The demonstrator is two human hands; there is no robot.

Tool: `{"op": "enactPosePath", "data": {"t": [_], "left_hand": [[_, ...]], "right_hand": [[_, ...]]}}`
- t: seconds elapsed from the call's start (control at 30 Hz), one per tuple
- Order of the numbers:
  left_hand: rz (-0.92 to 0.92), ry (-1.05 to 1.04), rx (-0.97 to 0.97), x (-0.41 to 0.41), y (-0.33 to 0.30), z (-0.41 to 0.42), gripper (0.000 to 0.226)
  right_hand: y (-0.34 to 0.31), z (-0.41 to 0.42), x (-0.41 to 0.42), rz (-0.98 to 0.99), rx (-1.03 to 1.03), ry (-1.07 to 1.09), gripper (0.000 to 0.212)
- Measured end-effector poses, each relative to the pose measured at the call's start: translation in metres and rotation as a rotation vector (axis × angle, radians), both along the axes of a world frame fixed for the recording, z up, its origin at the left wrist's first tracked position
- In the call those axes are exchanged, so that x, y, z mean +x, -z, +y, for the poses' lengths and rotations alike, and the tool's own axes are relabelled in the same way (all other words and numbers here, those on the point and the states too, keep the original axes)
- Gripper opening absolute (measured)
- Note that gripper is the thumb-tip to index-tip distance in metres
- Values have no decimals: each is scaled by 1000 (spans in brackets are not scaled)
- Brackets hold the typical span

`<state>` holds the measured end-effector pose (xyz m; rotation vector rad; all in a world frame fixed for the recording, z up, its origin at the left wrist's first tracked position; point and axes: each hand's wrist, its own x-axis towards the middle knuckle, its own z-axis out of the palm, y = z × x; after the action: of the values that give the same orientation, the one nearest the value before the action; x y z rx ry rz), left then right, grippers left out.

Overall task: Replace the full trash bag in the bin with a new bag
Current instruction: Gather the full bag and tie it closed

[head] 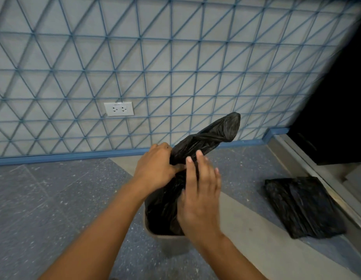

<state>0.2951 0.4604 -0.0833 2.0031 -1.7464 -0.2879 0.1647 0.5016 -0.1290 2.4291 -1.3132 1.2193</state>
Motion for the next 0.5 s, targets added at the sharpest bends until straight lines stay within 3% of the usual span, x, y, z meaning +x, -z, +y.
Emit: {"op": "enactPosePath", "data": {"t": [0.13, 0.23, 0.4, 0.5], "left_hand": [[-104, 27, -7, -1, -4, 2, 16], [-227, 123, 22, 7, -7, 3, 25], [-278, 128, 60, 28, -14, 4, 45], [-1, 79, 33, 33, -11, 3, 33]], "right_hand": [[-15, -32, 15, 258, 242, 111, 74], [-14, -55, 14, 295, 496, -95, 73], [-31, -72, 2, -186, 925, -259, 24], [-39, -78, -3, -471, 1187, -352, 30]]}}
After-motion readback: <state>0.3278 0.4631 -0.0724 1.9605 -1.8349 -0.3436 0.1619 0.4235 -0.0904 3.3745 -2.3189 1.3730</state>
